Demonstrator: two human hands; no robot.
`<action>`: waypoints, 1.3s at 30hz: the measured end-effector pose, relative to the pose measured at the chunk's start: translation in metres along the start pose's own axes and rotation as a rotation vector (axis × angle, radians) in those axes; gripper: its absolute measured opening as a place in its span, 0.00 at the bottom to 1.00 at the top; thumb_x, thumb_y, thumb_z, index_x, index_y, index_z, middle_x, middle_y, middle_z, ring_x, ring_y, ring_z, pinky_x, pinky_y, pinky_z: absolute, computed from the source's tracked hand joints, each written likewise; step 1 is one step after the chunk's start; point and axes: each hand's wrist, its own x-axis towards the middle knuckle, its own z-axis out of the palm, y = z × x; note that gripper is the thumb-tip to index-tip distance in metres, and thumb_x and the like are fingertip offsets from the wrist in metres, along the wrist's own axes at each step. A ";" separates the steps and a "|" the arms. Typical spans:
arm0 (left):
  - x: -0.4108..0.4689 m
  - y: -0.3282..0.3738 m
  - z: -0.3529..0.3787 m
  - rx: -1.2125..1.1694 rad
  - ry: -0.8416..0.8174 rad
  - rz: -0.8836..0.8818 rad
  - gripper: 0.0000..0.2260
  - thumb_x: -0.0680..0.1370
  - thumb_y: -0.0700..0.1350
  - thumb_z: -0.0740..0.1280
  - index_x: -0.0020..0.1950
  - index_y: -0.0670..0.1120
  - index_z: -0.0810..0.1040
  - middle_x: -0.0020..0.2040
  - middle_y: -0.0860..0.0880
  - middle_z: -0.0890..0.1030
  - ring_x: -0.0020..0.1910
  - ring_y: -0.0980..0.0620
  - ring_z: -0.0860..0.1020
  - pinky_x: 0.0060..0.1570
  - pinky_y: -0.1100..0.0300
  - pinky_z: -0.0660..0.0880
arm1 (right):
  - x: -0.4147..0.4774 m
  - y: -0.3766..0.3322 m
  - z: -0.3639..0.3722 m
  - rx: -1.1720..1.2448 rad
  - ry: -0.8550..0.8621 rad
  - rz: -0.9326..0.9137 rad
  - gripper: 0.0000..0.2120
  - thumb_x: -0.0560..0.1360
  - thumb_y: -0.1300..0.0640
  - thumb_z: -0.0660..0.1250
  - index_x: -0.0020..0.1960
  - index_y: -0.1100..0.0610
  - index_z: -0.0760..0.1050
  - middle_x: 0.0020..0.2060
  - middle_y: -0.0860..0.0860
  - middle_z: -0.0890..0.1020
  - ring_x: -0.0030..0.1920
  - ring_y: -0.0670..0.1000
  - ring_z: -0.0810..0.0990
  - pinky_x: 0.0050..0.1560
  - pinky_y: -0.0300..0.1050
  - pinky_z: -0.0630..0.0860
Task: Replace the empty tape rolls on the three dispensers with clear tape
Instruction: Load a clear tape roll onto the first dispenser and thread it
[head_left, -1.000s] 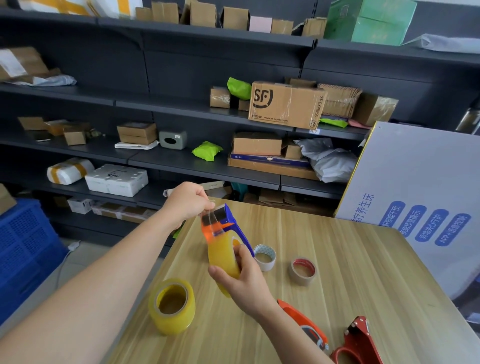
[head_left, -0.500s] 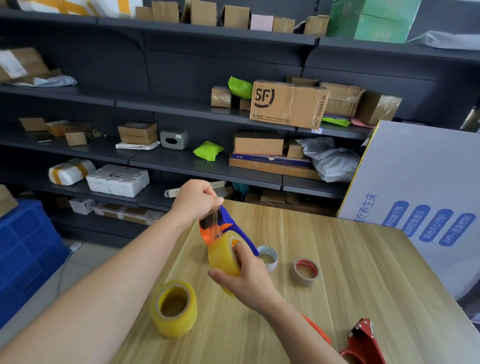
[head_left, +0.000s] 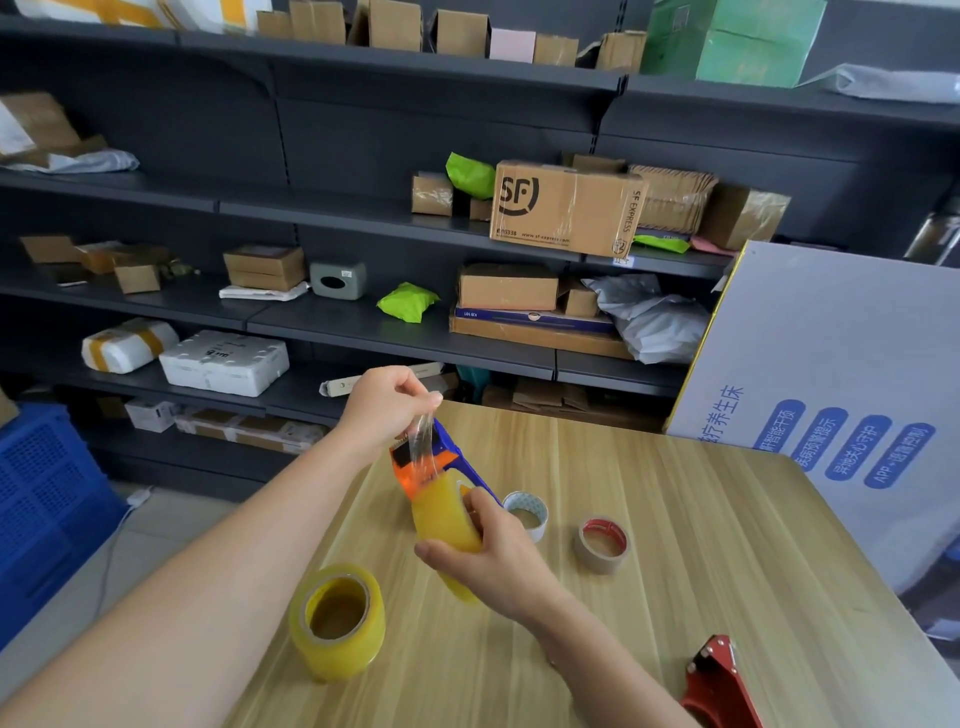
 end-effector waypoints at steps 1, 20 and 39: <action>-0.001 0.000 0.000 -0.011 -0.015 0.026 0.09 0.74 0.43 0.71 0.37 0.43 0.75 0.28 0.47 0.76 0.28 0.51 0.74 0.34 0.58 0.72 | -0.001 0.000 -0.001 0.025 -0.006 0.003 0.21 0.67 0.39 0.72 0.52 0.48 0.70 0.43 0.44 0.75 0.44 0.46 0.76 0.43 0.44 0.75; -0.005 0.024 0.008 -0.386 -0.235 0.246 0.06 0.74 0.36 0.71 0.38 0.42 0.77 0.27 0.54 0.79 0.26 0.58 0.73 0.32 0.64 0.73 | -0.022 -0.007 -0.016 0.580 -0.061 0.118 0.22 0.64 0.48 0.70 0.57 0.54 0.74 0.33 0.43 0.85 0.35 0.39 0.83 0.35 0.32 0.76; 0.004 0.043 0.011 -0.100 -0.263 0.474 0.05 0.71 0.43 0.75 0.39 0.42 0.83 0.35 0.45 0.82 0.31 0.56 0.75 0.33 0.58 0.74 | -0.020 -0.004 -0.012 0.502 0.176 0.147 0.24 0.65 0.39 0.72 0.56 0.51 0.76 0.47 0.53 0.85 0.45 0.49 0.85 0.49 0.47 0.80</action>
